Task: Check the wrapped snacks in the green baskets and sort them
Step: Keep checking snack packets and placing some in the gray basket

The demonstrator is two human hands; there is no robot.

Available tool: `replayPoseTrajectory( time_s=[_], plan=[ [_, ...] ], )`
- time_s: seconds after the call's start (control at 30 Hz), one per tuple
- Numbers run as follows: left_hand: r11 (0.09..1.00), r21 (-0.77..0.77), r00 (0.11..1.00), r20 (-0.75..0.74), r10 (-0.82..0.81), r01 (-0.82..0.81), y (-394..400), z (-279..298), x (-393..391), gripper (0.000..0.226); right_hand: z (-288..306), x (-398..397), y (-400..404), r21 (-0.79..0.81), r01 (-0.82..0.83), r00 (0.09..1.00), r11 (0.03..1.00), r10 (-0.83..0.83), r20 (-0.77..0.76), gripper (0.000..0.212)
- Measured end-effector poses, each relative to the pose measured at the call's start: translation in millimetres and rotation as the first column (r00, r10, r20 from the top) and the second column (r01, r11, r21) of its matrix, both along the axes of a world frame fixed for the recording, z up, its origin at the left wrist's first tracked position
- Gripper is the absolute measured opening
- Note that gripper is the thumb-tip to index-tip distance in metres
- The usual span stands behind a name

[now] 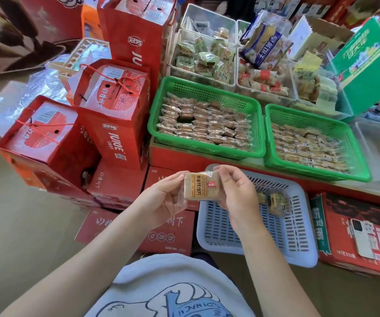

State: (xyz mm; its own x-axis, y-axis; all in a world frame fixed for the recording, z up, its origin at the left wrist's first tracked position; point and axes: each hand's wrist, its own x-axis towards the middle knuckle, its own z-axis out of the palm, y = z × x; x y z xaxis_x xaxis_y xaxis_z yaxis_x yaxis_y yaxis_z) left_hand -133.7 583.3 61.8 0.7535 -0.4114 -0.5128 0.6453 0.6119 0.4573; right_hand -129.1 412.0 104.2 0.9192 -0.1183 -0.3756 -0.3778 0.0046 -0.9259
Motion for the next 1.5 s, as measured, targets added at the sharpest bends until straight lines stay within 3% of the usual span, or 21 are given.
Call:
replayPoseTrajectory(
  time_s=[0.1, 0.17, 0.23, 0.3, 0.4, 0.47, 0.57, 0.67, 0.77, 0.87, 1.07, 1.27, 1.5],
  plan=[
    [1.0, 0.029, 1.0, 0.01, -0.002, 0.001, -0.5, 0.4, -4.2, 0.023, -3.0, -6.8, 2.5, 0.027, 0.042, 0.999, 0.999, -0.041, -0.034, 0.017],
    [0.985, 0.174, 0.991, 0.124, -0.041, 0.019, -0.3, 0.1, -5.5, 0.035, -5.0, -10.0, 2.5, 0.044, 0.066, 0.995, 0.997, -0.063, -0.074, 0.018],
    [0.891, 0.454, 0.926, 0.33, -0.184, 0.016, 2.2, -0.8, -7.6, 0.066, -6.4, -10.5, 0.7, 0.104, 0.1, 0.987, 0.989, -0.086, -0.135, 0.019],
    [0.742, 0.668, 0.798, 0.481, -0.363, -0.065, 3.6, -0.3, -9.4, 0.084, -5.7, -10.1, -0.6, 0.167, 0.135, 0.973, 0.977, -0.099, -0.211, 0.023],
    [0.628, 0.753, 0.727, 0.541, -0.423, -0.196, 2.4, 2.0, -10.7, 0.071, -6.0, -9.5, -4.4, 0.29, 0.19, 0.944, 0.938, -0.093, -0.318, 0.027],
    [0.628, 0.745, 0.754, 0.541, -0.371, -0.226, 2.4, 3.6, -10.7, 0.059, -9.2, -9.6, -8.5, 0.307, 0.17, 0.94, 0.936, -0.061, -0.335, 0.027],
    [0.756, 0.628, 0.871, 0.462, -0.168, -0.187, 0.8, 3.2, -11.5, 0.042, -14.3, -10.8, -10.1, 0.132, 0.05, 0.965, 0.99, -0.014, -0.263, 0.044],
    [0.858, 0.492, 0.932, 0.36, -0.043, -0.15, 0.3, 0.1, -9.8, 0.035, -14.8, -12.2, -8.9, 0.131, -0.106, 0.984, 0.986, 0.123, -0.128, 0.064],
    [0.903, 0.413, 0.949, 0.315, -0.015, -0.123, -0.2, -0.6, -6.8, 0.033, -12.6, -9.8, -6.6, 0.069, -0.153, 0.987, 0.986, 0.156, -0.048, 0.039],
    [0.901, 0.417, 0.952, 0.306, -0.018, -0.117, -5.5, -2.9, -2.0, 0.033, -16.6, -4.6, -5.5, 0.079, -0.07, 0.996, 0.994, 0.074, -0.049, 0.022],
    [0.893, 0.43, 0.973, 0.227, 0.037, -0.135, -15.1, -9.0, 15.3, 0.029, -22.6, 11.1, -6.7, 0.117, -0.047, 0.998, 0.992, 0.052, -0.041, 0.011],
    [0.909, 0.383, 0.983, 0.133, 0.125, -0.167, -9.1, -16.1, 37.1, 0.026, -23.0, 35.2, -4.6, 0.204, -0.021, 0.992, 0.979, 0.045, -0.116, 0.01],
    [0.804, 0.569, 0.983, 0.154, 0.102, -0.172, 4.8, -35.5, 73.0, 0.03, -44.8, 80.0, 8.7, 0.021, -0.154, 0.971, 0.988, 0.155, -0.183, 0.026]
  ],
)
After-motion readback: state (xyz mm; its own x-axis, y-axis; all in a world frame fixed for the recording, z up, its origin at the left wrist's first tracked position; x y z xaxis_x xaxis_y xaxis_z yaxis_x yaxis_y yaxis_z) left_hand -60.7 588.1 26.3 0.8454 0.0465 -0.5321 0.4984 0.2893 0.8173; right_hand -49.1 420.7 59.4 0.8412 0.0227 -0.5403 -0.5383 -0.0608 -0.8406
